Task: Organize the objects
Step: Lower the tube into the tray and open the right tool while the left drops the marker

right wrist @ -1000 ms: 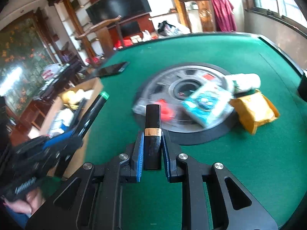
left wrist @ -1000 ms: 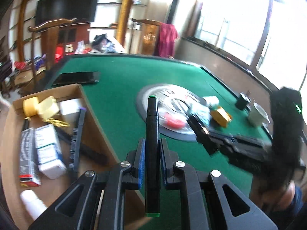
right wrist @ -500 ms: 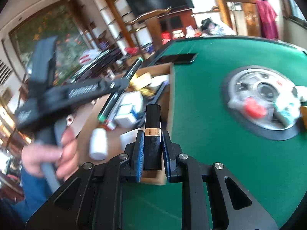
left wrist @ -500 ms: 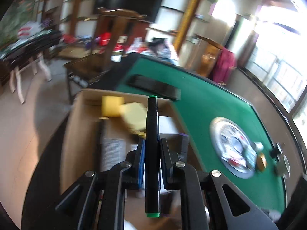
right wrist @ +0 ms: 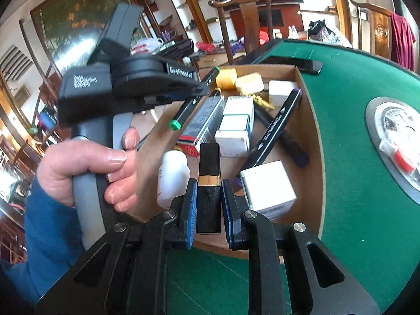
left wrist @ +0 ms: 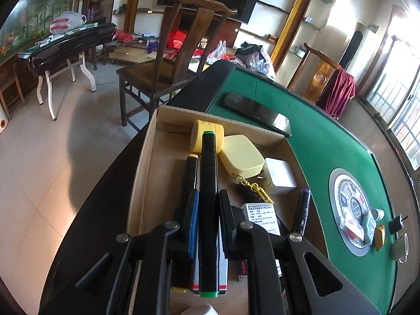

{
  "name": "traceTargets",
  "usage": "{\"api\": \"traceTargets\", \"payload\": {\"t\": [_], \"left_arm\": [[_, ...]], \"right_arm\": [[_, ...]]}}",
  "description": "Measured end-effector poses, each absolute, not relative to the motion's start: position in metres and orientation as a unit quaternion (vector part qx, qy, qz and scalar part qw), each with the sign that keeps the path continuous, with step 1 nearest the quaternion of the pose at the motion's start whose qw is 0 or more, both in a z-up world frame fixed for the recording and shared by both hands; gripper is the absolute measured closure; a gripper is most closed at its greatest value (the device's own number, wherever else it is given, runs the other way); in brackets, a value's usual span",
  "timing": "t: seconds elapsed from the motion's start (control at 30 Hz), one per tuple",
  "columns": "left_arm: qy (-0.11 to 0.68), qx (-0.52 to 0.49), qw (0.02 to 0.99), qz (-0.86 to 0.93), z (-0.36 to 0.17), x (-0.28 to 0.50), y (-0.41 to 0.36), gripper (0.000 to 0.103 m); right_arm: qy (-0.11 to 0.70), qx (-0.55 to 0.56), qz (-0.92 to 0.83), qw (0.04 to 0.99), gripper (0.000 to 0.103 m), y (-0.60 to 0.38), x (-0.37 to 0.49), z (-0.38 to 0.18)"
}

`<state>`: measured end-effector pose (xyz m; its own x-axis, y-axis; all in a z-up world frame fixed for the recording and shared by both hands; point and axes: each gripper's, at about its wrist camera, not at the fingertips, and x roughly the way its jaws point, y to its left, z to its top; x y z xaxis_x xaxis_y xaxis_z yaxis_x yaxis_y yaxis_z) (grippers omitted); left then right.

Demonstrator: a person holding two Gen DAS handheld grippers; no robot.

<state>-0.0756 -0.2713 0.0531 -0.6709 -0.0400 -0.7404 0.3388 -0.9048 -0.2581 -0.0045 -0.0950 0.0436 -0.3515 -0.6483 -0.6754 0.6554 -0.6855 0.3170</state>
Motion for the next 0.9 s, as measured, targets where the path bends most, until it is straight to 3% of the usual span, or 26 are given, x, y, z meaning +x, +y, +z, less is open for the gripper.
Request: {"api": "traceTargets", "payload": {"t": [0.9], "left_arm": [[0.216,0.400,0.111,-0.884,0.047,-0.079,-0.277,0.089]], "right_arm": [[0.036,0.415,-0.822,0.389,0.085,-0.106,-0.001,0.036]]}}
